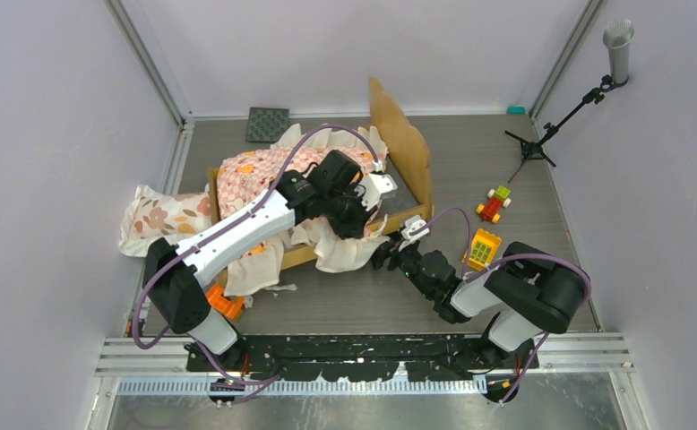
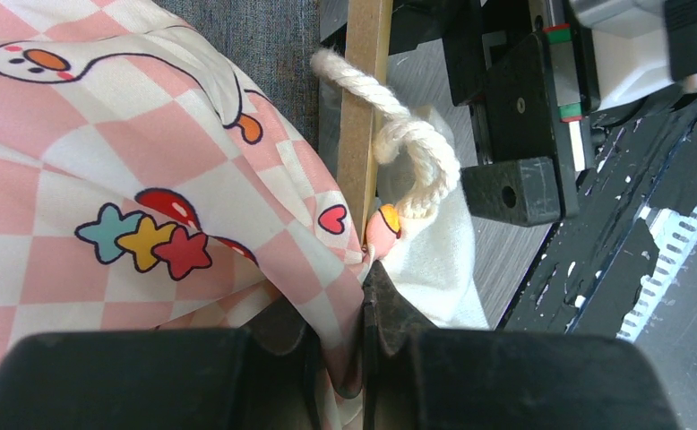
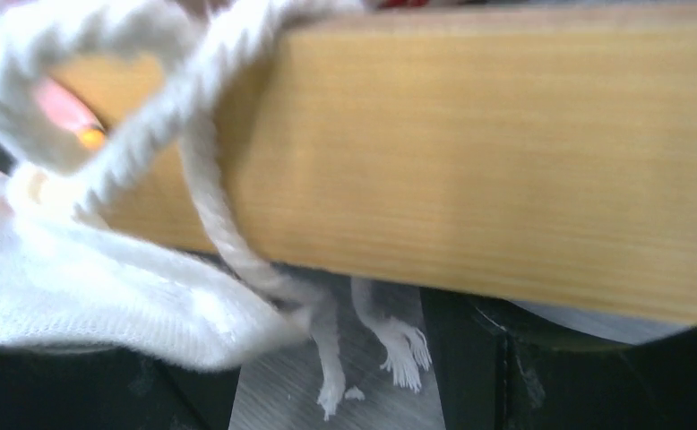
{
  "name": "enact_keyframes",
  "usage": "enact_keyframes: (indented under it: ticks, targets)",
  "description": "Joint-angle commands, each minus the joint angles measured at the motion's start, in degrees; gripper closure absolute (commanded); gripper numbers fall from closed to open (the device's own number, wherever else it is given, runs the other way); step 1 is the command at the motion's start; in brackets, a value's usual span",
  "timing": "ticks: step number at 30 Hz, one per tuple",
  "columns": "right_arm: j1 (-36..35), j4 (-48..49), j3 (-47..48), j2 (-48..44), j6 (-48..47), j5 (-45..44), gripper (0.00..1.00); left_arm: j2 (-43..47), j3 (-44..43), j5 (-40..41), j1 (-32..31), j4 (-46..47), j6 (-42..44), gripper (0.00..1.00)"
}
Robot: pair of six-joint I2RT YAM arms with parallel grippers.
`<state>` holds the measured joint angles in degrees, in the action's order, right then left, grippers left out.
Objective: Set up the pet bed
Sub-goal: Cross the ropes on the bed frame.
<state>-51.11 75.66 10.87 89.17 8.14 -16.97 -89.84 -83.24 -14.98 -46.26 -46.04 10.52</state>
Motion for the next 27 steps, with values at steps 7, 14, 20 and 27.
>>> enact_keyframes:
  ticks: [7, 14, 20, 27]
  targets:
    - [-0.1, 6.7, 3.9, 2.4, -4.4, -2.6, 0.52, 6.0, -4.5, 1.5, 0.8, 6.1, 0.4, 1.00]
    - [-0.1, 6.6, -0.1, -1.1, 2.4, -5.6, 0.99, 6.1, -2.7, 1.4, 0.9, 7.0, -0.3, 1.00]
    - [0.0, -4.3, -1.5, -7.0, 12.2, -7.6, 0.99, 4.9, 1.6, -2.1, 0.9, 10.2, -3.2, 1.00]
    - [-0.1, -36.4, 1.0, -22.2, 24.6, -12.1, 0.99, 6.2, 9.8, -3.3, 0.9, 17.5, -7.0, 0.98]
